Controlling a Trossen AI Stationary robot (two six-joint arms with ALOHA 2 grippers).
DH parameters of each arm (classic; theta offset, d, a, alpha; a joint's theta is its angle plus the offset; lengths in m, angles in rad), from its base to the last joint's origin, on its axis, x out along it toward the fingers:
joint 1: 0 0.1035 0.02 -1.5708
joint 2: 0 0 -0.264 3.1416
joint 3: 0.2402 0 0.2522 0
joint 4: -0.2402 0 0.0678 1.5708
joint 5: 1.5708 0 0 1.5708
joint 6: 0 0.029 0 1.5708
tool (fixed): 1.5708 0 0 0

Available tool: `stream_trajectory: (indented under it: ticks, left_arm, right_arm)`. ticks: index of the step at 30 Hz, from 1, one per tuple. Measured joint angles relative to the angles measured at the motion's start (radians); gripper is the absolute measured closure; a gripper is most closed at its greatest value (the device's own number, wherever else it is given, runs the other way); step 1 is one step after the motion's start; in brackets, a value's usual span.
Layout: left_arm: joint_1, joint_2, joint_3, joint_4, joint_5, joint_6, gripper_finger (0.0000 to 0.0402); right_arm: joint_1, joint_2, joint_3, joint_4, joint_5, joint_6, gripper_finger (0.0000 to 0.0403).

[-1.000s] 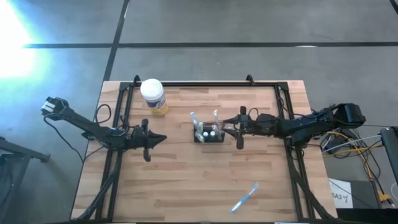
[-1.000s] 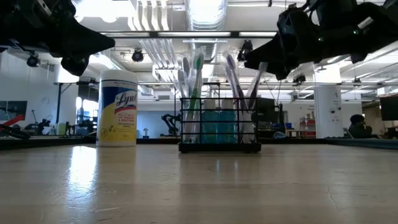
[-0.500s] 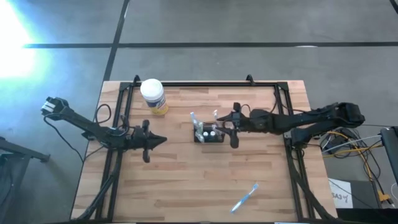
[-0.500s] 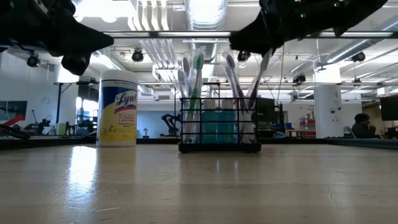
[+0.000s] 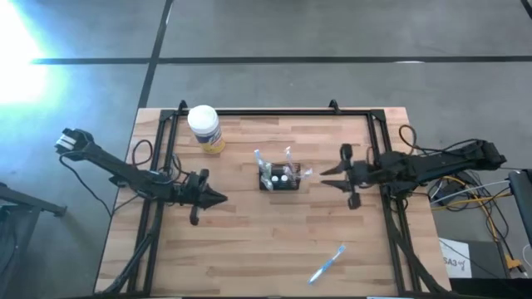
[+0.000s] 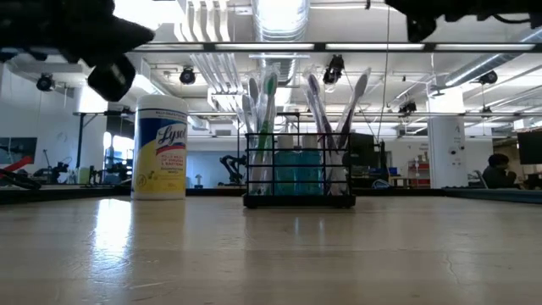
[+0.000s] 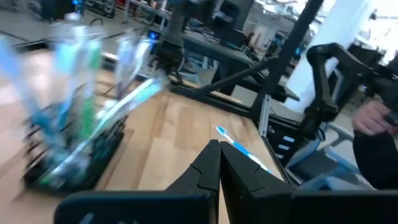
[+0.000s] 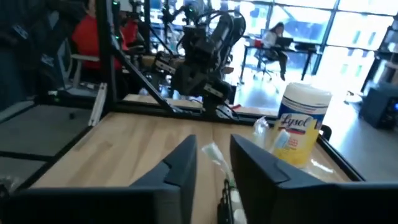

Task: Pick & Place toothbrushing station
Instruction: Put the blue toothbrush into the black mesh organizer

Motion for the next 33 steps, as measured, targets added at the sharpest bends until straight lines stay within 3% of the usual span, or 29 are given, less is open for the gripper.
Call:
stream_trajectory:
  ticks: [6,13,21,27,33]
  left_arm:
    - [-0.003,0.288,0.255,-0.061,0.045,0.064,0.0398]
    - [-0.002,0.623,0.672,-0.394,0.059,-0.011,0.0387]
    - [-0.003,0.934,1.077,-0.507,0.280,-0.037,0.0395]
    - [-0.001,1.156,1.402,-0.693,0.283,0.016,0.0375]
    - [-0.010,1.401,1.665,-0.744,0.284,-0.011,0.0313]
  right_arm:
    - [0.005,-0.138,-0.165,0.044,0.003,0.022,0.0385]
    - [0.005,-0.208,-0.312,0.201,0.003,0.032,0.0390]
    - [0.005,-0.245,-0.315,0.149,0.003,0.058,0.0390]
    - [0.005,-0.245,-0.244,-0.003,0.003,0.152,0.0390]
    - [0.005,-0.245,-0.146,-0.186,0.000,0.210,0.0390]
